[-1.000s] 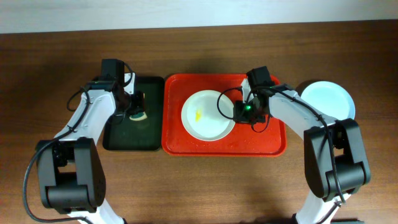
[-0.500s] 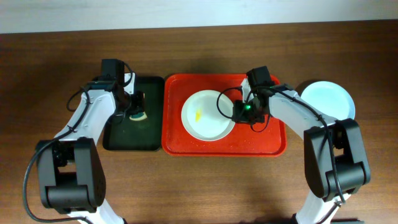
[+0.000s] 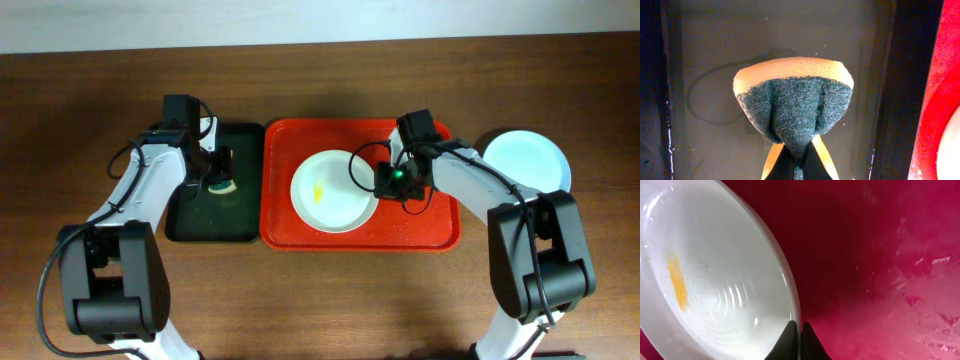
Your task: Clean dirty plates on tray and stack at the side
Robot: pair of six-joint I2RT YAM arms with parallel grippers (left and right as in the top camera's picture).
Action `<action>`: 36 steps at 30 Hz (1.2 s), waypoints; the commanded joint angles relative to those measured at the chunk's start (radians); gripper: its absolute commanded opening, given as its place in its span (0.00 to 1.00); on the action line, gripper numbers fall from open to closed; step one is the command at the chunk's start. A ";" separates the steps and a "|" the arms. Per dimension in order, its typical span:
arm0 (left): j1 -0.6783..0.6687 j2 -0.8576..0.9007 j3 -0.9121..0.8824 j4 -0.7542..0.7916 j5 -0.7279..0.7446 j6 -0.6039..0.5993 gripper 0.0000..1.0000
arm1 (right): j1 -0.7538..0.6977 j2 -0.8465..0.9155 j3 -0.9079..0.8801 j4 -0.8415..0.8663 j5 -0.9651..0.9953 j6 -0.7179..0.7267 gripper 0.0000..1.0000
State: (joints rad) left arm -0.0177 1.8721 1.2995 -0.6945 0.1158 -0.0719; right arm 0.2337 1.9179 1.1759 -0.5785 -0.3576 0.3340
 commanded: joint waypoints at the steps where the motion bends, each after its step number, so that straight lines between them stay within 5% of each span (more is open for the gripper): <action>1: 0.000 -0.002 -0.003 0.002 -0.007 0.014 0.00 | 0.003 0.002 -0.010 -0.043 -0.009 0.001 0.04; 22: -0.072 0.002 -0.003 -0.011 -0.059 0.059 0.00 | 0.003 0.002 -0.011 -0.064 0.003 0.000 0.04; 36: -0.072 0.001 0.090 -0.195 -0.048 0.069 0.00 | 0.003 0.002 -0.011 -0.064 -0.002 0.001 0.04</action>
State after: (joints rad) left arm -0.0860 1.8721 1.3117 -0.8234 0.0673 -0.0185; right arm 0.2337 1.9179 1.1759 -0.6357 -0.3721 0.3363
